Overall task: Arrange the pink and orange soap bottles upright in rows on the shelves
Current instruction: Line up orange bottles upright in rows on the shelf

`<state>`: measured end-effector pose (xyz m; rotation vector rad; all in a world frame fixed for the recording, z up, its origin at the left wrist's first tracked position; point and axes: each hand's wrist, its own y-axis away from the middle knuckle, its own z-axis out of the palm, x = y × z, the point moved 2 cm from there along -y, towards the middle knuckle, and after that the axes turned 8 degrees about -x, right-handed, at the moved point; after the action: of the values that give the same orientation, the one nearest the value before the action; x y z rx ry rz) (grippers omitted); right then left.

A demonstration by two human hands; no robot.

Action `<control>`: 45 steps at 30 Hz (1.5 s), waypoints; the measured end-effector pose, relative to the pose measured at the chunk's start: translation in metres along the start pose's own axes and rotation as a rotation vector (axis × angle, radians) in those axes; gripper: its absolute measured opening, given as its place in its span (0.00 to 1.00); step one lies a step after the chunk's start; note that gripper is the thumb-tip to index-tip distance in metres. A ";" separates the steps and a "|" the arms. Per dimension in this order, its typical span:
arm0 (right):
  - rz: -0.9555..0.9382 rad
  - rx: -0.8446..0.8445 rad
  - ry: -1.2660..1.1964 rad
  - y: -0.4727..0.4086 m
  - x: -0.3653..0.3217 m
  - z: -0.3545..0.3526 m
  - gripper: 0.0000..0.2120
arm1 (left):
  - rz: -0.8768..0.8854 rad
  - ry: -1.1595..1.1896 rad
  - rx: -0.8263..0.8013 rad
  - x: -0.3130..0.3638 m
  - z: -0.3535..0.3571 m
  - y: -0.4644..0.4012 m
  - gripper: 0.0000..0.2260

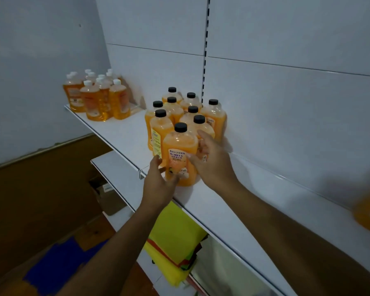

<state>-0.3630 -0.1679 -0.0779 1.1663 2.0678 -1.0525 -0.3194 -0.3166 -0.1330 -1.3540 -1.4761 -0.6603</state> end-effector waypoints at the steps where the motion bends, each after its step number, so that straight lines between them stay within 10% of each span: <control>1: 0.005 0.000 0.005 -0.002 0.001 0.002 0.30 | 0.013 -0.007 -0.023 -0.003 0.001 -0.003 0.28; 28: 0.438 0.673 0.253 0.202 0.074 -0.223 0.24 | 0.378 -0.022 -0.663 0.116 0.271 0.058 0.20; 45: 0.482 0.740 0.325 0.221 0.085 -0.247 0.23 | 0.418 -0.096 -0.807 0.133 0.310 0.061 0.21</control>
<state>-0.2297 0.1470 -0.0869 2.1863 1.4745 -1.4902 -0.3387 0.0259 -0.1397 -2.2537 -0.9526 -0.9679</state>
